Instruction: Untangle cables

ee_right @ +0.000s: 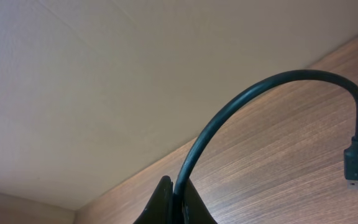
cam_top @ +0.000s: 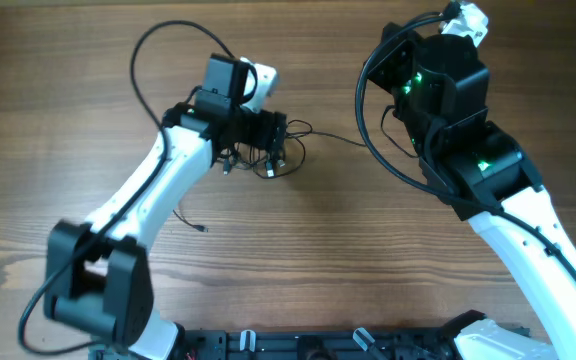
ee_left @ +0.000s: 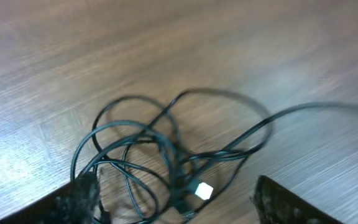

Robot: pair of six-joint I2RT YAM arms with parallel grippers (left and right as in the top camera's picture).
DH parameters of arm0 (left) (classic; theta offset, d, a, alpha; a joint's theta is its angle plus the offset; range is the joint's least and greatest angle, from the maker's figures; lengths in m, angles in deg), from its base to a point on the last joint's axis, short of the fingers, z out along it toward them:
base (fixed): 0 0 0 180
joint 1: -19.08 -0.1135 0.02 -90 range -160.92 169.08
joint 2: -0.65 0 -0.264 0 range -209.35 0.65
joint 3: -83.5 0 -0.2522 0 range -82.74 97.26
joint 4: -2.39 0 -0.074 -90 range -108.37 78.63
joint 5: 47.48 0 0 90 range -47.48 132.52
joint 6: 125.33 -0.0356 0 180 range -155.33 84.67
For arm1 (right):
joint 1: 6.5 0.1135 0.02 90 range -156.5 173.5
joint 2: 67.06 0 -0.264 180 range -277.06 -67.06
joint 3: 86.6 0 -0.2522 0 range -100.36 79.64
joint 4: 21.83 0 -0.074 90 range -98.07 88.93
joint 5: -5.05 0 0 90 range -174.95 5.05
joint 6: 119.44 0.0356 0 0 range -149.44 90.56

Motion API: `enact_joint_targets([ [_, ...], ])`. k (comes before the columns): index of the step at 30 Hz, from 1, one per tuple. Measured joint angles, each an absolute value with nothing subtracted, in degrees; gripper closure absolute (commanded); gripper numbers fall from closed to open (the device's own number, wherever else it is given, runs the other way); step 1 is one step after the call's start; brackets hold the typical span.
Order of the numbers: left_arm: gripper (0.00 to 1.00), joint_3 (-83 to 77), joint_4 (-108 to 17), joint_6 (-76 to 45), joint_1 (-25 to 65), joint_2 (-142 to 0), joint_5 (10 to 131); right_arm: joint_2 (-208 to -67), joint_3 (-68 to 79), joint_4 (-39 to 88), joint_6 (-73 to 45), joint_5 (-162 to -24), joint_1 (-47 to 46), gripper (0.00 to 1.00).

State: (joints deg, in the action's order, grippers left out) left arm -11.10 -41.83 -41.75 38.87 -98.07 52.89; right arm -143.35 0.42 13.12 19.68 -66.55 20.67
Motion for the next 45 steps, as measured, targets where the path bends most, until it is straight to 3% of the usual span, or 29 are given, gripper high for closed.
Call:
enact_joint_targets([
  [7,0.32,-11.13,-40.45,-55.21,38.82,-103.03,51.99,-143.35,0.44,13.76,19.66,-66.55,20.67,0.96],
  [14,0.32,-11.13,-37.9,-56.26,38.82,-103.47,51.77,-143.35,0.44,13.78,19.68,-66.55,20.67,0.96],
  [17,0.37,-11.13,-36.74,-56.3,38.82,-105.32,51.8,-143.35,0.44,13.76,19.66,-66.55,20.67,0.95],
  [18,0.41,-11.13,-35.69,-56.28,38.82,-105.91,51.82,-143.35,0.42,13.8,19.68,-66.55,20.67,0.96],
  [20,0.63,-11.13,-32.87,-56.41,38.82,-107.44,52.47,-143.35,0.44,13.8,19.68,-66.55,20.67,0.96],
  [21,0.67,-11.13,-32.39,-56.52,38.82,-107.84,52.89,-143.35,0.42,13.82,19.68,-66.55,20.67,0.95],
  [23,0.73,-11.13,-32.32,-56.94,38.82,-108.17,53.37,-143.35,0.44,13.8,19.66,-66.55,20.67,0.96],
  [27,0.7,-11.13,-32.32,-56.0,38.82,-108.19,57.89,-143.35,0.44,13.8,19.66,-66.55,20.67,0.95],
  [29,0.94,-11.13,-32.34,-55.85,38.82,-108.21,59.18,-143.35,0.42,13.8,19.68,-66.95,20.67,0.96],
  [30,0.96,-11.13,-32.32,-55.78,38.82,-108.21,59.55,-143.35,0.42,13.82,19.66,-67.14,20.67,0.95],
  [38,0.96,-8.88,-32.48,-49.18,36.99,-106.66,60.6,-143.35,0.42,15.42,19.66,-66.82,20.67,0.95],
  [45,0.96,-1.82,-17.5,-31.39,23.59,-84.65,63.93,-143.35,0.42,21.23,19.72,-58.9,20.67,0.95],
])
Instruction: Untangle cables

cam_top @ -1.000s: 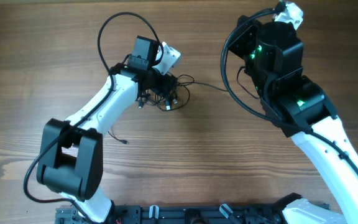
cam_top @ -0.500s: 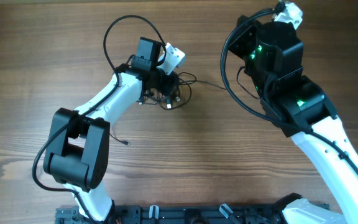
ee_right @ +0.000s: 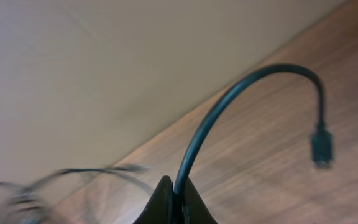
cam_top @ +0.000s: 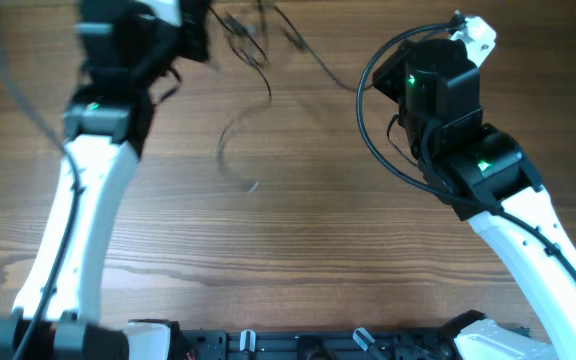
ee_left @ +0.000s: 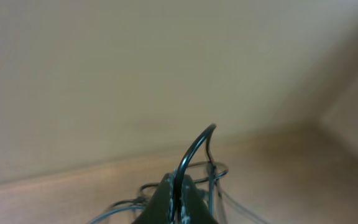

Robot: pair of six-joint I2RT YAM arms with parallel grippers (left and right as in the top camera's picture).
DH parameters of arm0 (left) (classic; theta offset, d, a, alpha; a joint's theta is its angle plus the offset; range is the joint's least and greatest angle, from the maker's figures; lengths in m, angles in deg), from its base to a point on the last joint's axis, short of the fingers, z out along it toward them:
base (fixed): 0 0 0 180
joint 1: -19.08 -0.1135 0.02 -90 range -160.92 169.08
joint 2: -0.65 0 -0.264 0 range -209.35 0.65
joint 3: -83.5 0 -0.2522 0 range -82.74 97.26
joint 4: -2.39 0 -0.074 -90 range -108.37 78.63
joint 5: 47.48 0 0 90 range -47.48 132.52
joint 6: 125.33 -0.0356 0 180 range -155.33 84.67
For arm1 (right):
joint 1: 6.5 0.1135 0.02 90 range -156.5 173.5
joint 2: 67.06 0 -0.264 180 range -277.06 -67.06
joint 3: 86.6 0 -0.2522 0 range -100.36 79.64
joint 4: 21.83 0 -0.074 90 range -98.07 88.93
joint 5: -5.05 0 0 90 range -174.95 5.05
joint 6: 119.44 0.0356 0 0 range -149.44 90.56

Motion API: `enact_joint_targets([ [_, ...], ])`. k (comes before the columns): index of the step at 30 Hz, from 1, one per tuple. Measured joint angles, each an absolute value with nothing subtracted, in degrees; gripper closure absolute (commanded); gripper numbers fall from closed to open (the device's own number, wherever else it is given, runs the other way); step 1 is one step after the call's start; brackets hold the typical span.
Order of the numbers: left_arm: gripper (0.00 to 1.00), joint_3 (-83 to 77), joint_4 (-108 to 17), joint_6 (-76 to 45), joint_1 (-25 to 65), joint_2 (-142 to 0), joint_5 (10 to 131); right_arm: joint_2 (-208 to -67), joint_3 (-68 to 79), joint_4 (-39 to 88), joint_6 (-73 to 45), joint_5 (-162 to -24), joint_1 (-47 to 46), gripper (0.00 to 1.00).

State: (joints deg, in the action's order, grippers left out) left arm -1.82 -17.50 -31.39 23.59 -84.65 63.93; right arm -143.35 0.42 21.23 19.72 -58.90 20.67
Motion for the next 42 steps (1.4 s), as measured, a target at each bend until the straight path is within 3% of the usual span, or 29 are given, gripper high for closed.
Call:
enact_joint_targets([
  [6,0.96,-1.9,-5.11,-12.66,8.64,-81.15,64.69,-143.35,0.42,27.18,22.57,-53.22,20.67,0.95],
  [11,0.96,-1.84,-15.23,-9.01,-1.9,-80.95,48.6,-143.35,0.42,28.79,23.02,-48.24,20.67,0.96],
  [19,0.96,-1.84,-21.66,-8.61,-14.88,-86.33,28.71,-143.35,0.42,29.14,22.7,-35.3,20.72,0.95],
  [27,0.96,-1.84,-28.8,-8.39,-17.2,-92.01,24.28,-143.35,0.44,22.46,19.64,-23.17,20.72,0.95],
  [31,0.96,-1.86,-32.45,-8.39,-16.43,-95.01,23.88,-143.65,0.86,2.22,7.64,-21.33,20.72,0.96],
  [36,0.96,-1.86,-34.51,-8.11,-16.41,-98.09,23.03,-143.76,-0.24,-30.94,-21.02,-19.54,20.57,0.96],
  [42,0.96,-1.86,-35.4,-5.55,-21.15,-99.75,24.82,-143.72,-2.64,-24.65,-32.82,-19.26,18.77,0.96],
])
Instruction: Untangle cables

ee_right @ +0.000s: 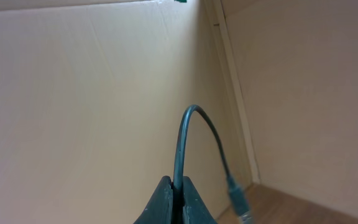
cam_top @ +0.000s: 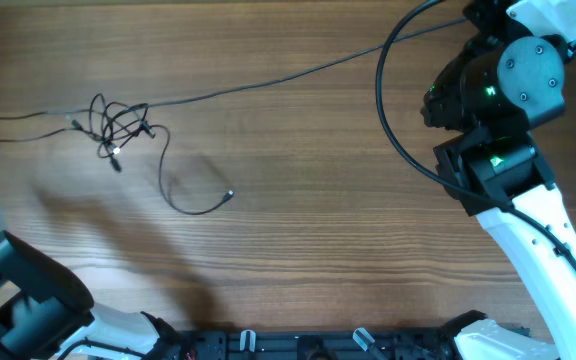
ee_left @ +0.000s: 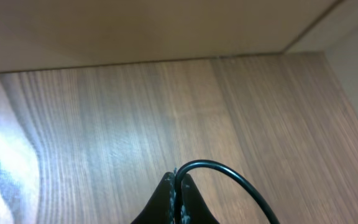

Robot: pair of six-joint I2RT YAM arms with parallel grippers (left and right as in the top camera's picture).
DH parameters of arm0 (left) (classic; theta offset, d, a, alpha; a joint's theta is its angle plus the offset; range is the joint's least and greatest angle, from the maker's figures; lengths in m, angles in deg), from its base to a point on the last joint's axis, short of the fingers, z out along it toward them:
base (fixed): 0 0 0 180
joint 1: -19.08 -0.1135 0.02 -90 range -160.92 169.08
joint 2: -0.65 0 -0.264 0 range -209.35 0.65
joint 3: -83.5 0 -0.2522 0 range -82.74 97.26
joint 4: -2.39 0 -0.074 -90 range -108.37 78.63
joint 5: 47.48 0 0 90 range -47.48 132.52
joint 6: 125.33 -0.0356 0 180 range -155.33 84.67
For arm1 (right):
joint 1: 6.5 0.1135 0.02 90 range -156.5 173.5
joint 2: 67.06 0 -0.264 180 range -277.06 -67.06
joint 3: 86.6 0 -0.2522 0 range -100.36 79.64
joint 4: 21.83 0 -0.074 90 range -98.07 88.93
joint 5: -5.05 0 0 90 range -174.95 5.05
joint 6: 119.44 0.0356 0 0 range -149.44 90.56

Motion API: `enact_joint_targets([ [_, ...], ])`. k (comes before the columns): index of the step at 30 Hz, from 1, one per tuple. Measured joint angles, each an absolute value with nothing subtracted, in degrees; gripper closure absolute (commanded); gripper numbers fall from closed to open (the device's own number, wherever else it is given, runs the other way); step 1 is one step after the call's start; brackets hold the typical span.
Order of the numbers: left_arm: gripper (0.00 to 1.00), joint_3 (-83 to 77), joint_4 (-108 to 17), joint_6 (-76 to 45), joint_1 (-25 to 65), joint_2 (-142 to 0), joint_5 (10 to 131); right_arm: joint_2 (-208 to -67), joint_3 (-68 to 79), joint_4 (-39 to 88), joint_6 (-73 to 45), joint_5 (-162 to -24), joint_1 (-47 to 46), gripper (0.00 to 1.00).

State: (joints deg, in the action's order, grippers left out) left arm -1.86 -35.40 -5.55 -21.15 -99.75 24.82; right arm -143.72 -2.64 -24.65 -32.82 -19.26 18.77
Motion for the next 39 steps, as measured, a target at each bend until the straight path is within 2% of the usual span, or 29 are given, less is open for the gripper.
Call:
enact_joint_targets([
  [7,0.96,-1.86,-36.78,-1.71,-33.92,-99.77,38.18,-143.72,-2.77,-17.98,-30.52,-19.08,17.16,0.96],
  [10,0.96,-1.86,-37.18,-1.53,-33.44,-99.77,39.42,-143.72,-3.19,-10.79,-24.89,-20.26,16.89,0.96],
  [13,0.96,-1.9,-34.09,-3.89,-27.53,-99.77,42.59,-143.72,-3.36,-4.27,-18.66,-22.75,16.65,0.96],
  [14,0.96,-1.88,-32.85,-5.92,-23.6,-99.79,44.93,-143.72,-3.54,1.1,-12.8,-26.88,16.37,0.96],
  [17,0.96,-1.88,-32.61,-9.33,-13.96,-99.86,48.21,-143.72,-3.56,6.15,-5.91,-34.64,16.26,0.96],
  [22,0.96,-1.88,-32.8,-12.66,1.29,-99.86,50.51,-143.72,-3.56,9.17,-1.19,-44.41,16.26,0.96],
  [27,0.96,-1.9,-33.24,-16.61,12.18,-99.86,57.65,-143.72,-3.56,11.7,1.93,-56.48,16.26,0.96],
  [28,0.96,-1.88,-33.77,-16.77,13.56,-99.86,58.64,-143.72,-3.56,12.12,2.28,-57.18,16.26,0.96],
  [29,0.87,-1.88,-35.27,-17.05,15.06,-99.86,59.71,-143.72,-3.56,12.56,2.52,-58.05,16.26,0.96],
  [30,0.85,-1.88,-36.3,-17.12,15.96,-99.86,60.15,-143.72,-3.56,12.62,2.7,-58.6,16.26,0.96],
  [35,0.93,-1.88,-45.35,-17.53,17.51,-99.86,63.75,-142.12,-3.56,15.92,4.71,-61.33,16.26,0.96],
  [36,0.89,-1.88,-47.93,-17.77,17.53,-99.86,66.07,-141.56,-3.56,16.4,5.19,-61.64,16.26,0.96],
  [37,0.79,-1.9,-50.31,-18.65,17.75,-99.86,69.33,-140.9,-3.56,16.75,5.5,-62.34,16.26,0.96],
  [39,0.79,-1.88,-52.85,-20.87,19.2,-99.86,73.59,-140.59,-3.56,17.01,5.89,-63.71,16.26,0.96],
])
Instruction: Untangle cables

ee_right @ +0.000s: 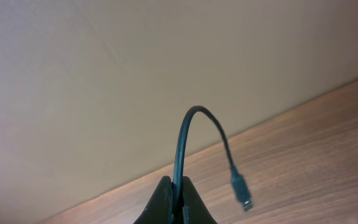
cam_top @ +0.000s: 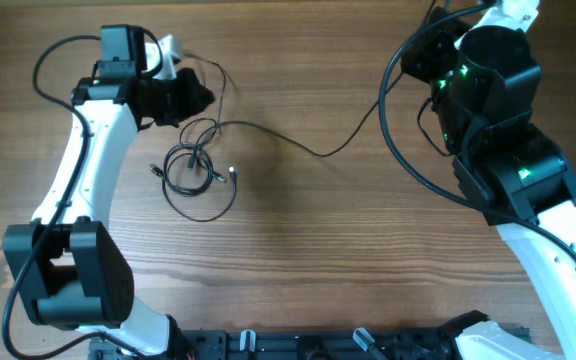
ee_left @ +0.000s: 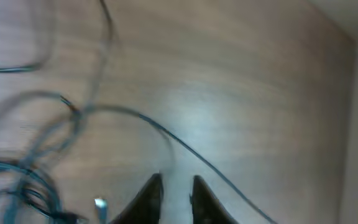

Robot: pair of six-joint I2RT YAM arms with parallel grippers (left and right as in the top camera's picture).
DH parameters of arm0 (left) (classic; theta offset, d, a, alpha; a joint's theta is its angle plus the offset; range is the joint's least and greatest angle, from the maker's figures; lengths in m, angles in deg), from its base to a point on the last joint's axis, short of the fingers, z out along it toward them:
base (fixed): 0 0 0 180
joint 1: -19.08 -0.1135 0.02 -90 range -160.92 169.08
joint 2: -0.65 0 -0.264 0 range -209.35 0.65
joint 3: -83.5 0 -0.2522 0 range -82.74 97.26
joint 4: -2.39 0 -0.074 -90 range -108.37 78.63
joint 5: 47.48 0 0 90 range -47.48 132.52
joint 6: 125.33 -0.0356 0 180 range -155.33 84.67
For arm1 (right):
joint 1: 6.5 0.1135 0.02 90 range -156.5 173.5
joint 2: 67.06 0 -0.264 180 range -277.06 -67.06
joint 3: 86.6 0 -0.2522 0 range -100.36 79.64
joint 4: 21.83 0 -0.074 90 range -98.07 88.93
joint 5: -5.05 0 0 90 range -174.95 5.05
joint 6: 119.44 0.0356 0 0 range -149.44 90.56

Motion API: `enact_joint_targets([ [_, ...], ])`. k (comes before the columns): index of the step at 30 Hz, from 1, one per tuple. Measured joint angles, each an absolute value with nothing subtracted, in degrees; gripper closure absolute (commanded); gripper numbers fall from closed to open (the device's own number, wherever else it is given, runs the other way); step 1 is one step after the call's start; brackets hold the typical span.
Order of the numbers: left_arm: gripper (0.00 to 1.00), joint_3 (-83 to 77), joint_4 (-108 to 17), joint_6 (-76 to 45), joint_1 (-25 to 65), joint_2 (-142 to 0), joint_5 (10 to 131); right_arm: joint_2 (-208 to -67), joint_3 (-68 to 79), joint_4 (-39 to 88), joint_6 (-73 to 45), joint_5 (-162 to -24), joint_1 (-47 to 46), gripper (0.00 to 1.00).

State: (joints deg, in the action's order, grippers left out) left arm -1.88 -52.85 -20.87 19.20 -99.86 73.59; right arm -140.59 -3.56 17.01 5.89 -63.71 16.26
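A small tangle of thin black cables [cam_top: 196, 168] lies on the wooden table left of the middle, a white-tipped plug [cam_top: 232, 172] at its right edge. From it one thin cable [cam_top: 313, 150] runs slack to the right and up toward my right arm. My left gripper [cam_top: 198, 98] hovers just above the tangle; in the left wrist view the gripper [ee_left: 176, 186] is open with nothing between its fingers, and the cable [ee_left: 185, 146] passes in front of it. My right gripper [ee_right: 178, 183] is shut on a black cable [ee_right: 182, 143] whose plug end [ee_right: 243, 198] dangles free.
The right arm [cam_top: 508, 150] fills the table's right side, its own thick black hose [cam_top: 390, 130] looping out to the left. The left arm [cam_top: 78, 180] stretches along the left side. A black rail [cam_top: 298, 345] runs along the near edge.
My left gripper was shut on the cable at the table's far left edge; now it is open beside the tangle. The taut cable has gone slack and the tangle lies further right.
My left gripper was open over the tangle mid-table while the right held a cable end. Then the left was shut on a strand, raised at the far left. Then the cable was stretched taut between both arms. Now the left has let go; the right still holds.
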Motion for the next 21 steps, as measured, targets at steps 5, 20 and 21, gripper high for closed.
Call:
enact_joint_targets([
  [5,0.67,-1.88,-54.94,-24.13,23.63,-99.86,77.72,-140.59,-3.56,18.26,6.57,-65.07,16.26,0.96],
  [20,0.0,-1.9,-55.97,-42.38,36.35,-92.41,76.54,-140.59,-3.56,18.72,11.92,-58.07,16.26,0.96],
  [21,0.0,-1.9,-55.97,-42.56,36.86,-92.41,75.55,-140.59,-3.56,18.72,12.23,-58.12,16.26,0.96],
])
